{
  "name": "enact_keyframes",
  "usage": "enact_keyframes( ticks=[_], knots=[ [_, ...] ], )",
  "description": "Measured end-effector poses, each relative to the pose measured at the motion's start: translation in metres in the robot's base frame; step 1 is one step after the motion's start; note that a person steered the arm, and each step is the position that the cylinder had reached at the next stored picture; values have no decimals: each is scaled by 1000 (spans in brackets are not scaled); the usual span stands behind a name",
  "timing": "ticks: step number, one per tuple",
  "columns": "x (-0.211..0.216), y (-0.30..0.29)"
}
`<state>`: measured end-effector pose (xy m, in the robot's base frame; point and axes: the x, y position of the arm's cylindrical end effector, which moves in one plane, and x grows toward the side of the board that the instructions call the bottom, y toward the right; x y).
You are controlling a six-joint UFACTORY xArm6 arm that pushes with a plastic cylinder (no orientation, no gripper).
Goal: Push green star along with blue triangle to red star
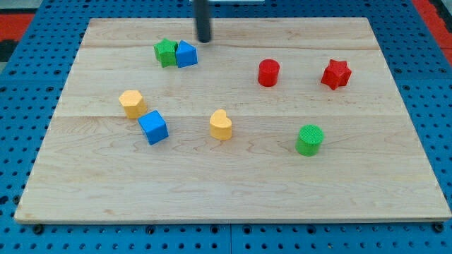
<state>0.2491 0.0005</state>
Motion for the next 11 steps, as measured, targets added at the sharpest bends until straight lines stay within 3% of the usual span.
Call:
enact_keyframes(
  ticks=[1,2,4,5,6,7,8,9,10,11],
  knots=[
    [34,21],
    [73,-2],
    [-5,-136],
    [-8,-219],
    [22,-188],
    [23,-66],
    [49,-58],
    [42,-132],
    [9,-158],
    [46,-216]
  ],
)
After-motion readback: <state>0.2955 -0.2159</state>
